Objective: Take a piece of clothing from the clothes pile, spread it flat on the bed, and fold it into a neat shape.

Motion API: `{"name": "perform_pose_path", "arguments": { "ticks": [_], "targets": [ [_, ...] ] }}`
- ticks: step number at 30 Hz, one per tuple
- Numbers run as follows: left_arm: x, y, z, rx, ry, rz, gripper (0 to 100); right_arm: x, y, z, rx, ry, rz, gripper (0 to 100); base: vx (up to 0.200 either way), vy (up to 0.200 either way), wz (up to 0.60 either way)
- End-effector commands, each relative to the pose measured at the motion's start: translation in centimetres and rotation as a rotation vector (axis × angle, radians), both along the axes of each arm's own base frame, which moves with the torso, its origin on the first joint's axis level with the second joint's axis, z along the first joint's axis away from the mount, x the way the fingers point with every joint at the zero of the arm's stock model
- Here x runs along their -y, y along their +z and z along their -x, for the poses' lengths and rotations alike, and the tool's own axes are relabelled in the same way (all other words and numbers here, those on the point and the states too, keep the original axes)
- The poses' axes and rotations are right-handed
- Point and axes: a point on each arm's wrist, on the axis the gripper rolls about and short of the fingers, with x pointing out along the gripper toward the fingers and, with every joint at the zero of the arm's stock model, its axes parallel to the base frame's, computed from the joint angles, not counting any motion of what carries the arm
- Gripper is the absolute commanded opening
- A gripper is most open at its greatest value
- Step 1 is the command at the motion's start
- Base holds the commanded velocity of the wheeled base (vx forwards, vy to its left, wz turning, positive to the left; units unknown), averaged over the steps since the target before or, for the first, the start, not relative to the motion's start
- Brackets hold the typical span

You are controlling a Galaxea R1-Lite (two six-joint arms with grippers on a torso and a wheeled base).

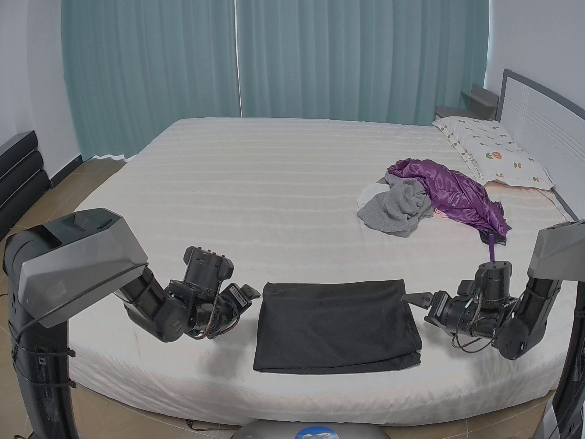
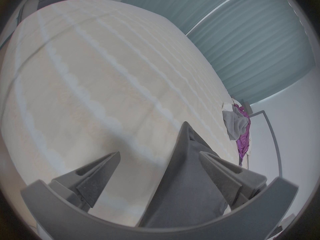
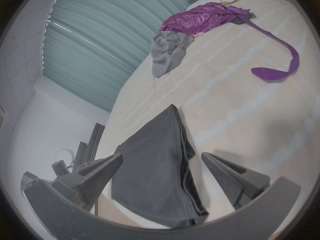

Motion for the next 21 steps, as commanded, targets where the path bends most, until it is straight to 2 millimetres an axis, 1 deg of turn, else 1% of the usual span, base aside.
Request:
{"name": "perform_pose_path", "arguments": {
  "ticks": [1, 3, 9, 13, 14, 21],
  "targets": [
    [-1.6, 0.9, 2.5, -0.005, 0.051, 0.067, 100, -0.1, -1.0, 3.7, -0.053, 0.049, 0.000, 100, 0.000, 0.000, 0.00],
    [-2.6, 0.6, 2.5, 0.005, 0.066, 0.080, 100, -0.2, -1.3, 3.7, -0.057, 0.051, 0.004, 100, 0.000, 0.000, 0.00],
    [-2.9, 0.5, 2.6, -0.007, 0.058, 0.098, 100, -1.0, -2.6, 3.4, -0.081, 0.076, 0.022, 100, 0.000, 0.000, 0.00],
    [-3.3, 0.5, 2.5, -0.006, 0.070, 0.099, 100, -1.0, -2.7, 3.3, -0.079, 0.077, 0.025, 100, 0.000, 0.000, 0.00],
    [-3.4, 0.4, 2.5, -0.009, 0.069, 0.097, 100, -0.9, -2.7, 3.4, -0.082, 0.074, 0.026, 0, 0.000, 0.000, 0.00],
    [-3.4, 0.3, 2.8, -0.017, 0.070, 0.094, 100, -0.4, -2.4, 4.1, -0.096, 0.062, 0.031, 0, 0.000, 0.000, 0.00]
  ]
}}
